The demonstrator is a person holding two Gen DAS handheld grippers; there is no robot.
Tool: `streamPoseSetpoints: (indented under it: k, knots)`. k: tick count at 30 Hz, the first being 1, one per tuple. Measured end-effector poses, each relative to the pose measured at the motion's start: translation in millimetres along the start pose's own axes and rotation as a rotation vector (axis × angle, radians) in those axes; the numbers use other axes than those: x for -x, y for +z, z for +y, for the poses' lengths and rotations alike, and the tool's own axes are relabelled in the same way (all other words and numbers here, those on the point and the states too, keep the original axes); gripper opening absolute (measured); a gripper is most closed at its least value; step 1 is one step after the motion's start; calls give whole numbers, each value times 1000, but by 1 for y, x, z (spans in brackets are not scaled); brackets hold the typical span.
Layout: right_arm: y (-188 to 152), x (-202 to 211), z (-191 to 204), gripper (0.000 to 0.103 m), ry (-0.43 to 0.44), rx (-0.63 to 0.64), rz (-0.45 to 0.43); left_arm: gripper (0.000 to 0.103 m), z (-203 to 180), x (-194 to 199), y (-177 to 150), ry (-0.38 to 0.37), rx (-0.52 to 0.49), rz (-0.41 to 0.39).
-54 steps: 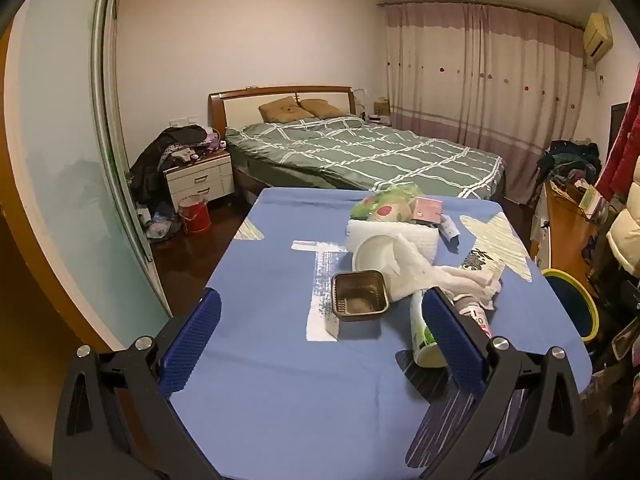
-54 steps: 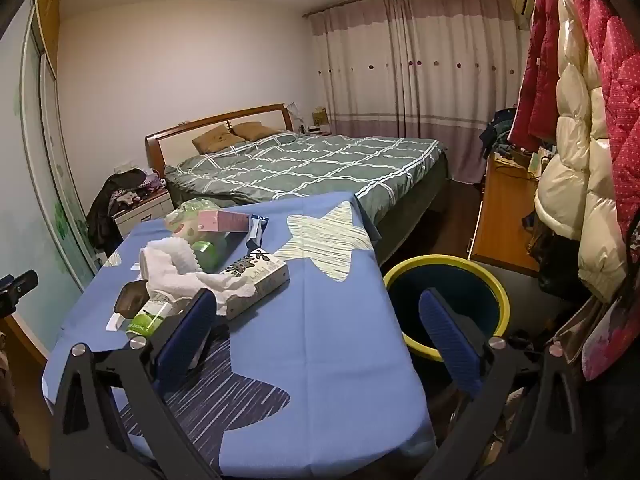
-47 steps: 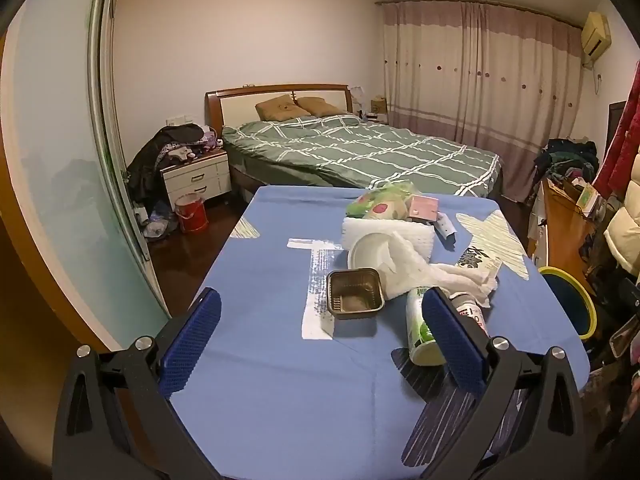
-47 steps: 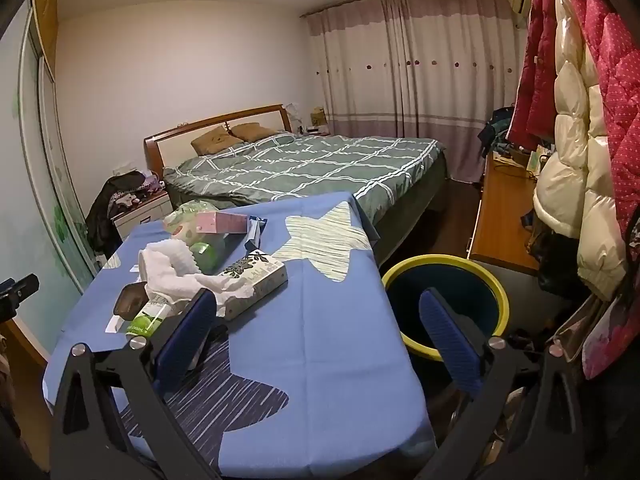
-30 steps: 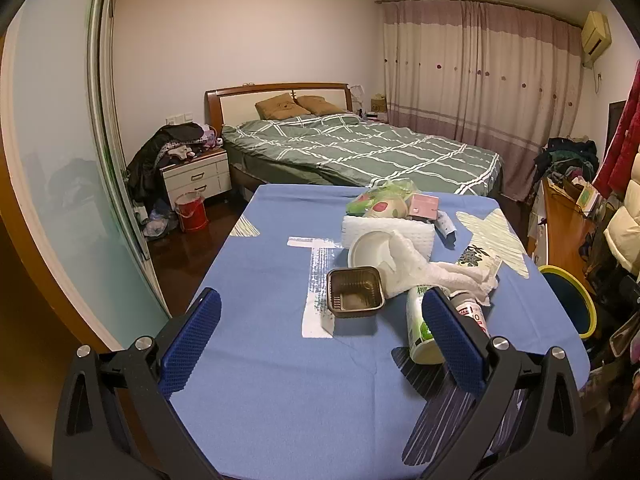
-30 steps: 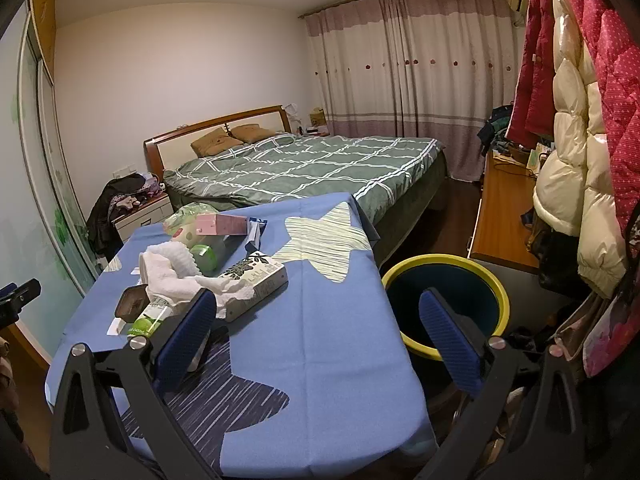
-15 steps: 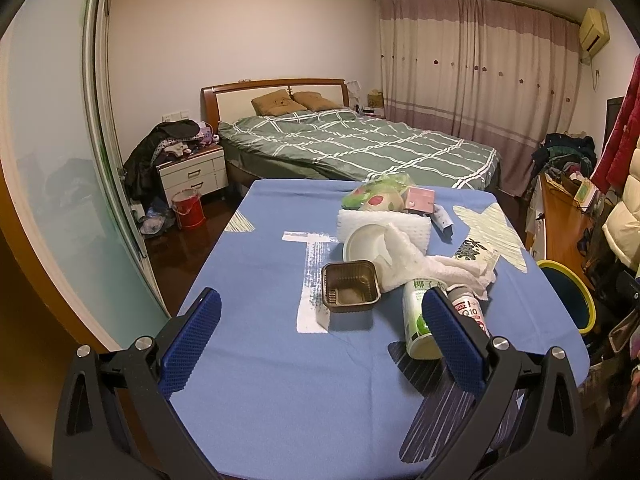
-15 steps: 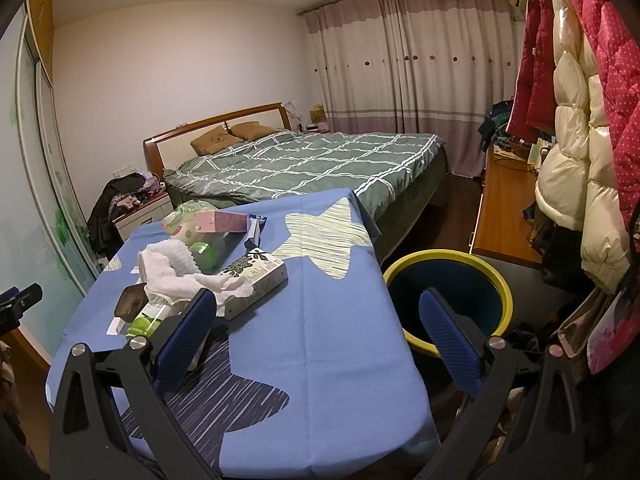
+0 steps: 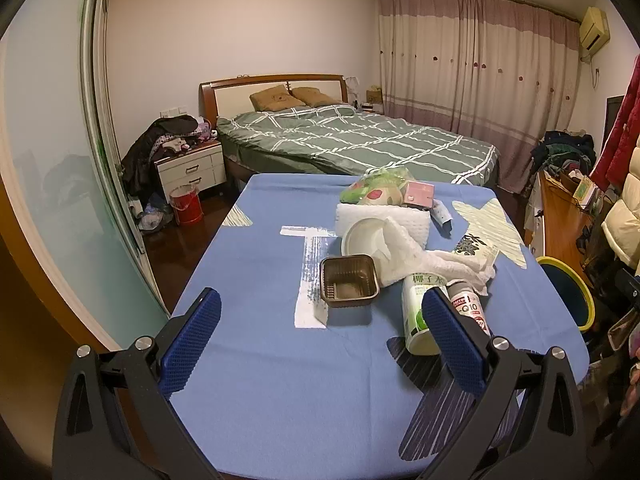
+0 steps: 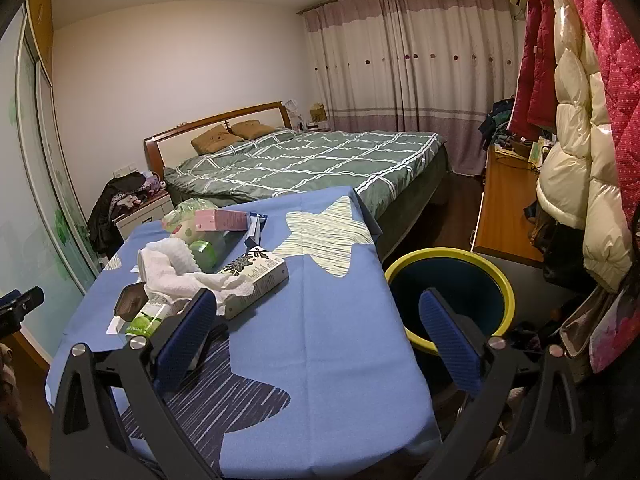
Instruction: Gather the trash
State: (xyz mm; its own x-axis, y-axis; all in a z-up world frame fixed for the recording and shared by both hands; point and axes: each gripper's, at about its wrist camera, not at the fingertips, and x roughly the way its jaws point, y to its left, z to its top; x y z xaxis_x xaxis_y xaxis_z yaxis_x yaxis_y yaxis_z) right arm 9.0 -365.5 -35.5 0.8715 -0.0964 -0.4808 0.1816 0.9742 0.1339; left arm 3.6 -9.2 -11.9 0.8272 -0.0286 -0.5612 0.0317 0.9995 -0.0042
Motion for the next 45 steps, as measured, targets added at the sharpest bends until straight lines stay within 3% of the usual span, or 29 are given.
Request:
streamPoseSetpoints:
  k: [45]
  knots:
    - [-1, -4, -1, 97, 5, -5, 17, 99, 0, -4, -4, 3, 6, 8]
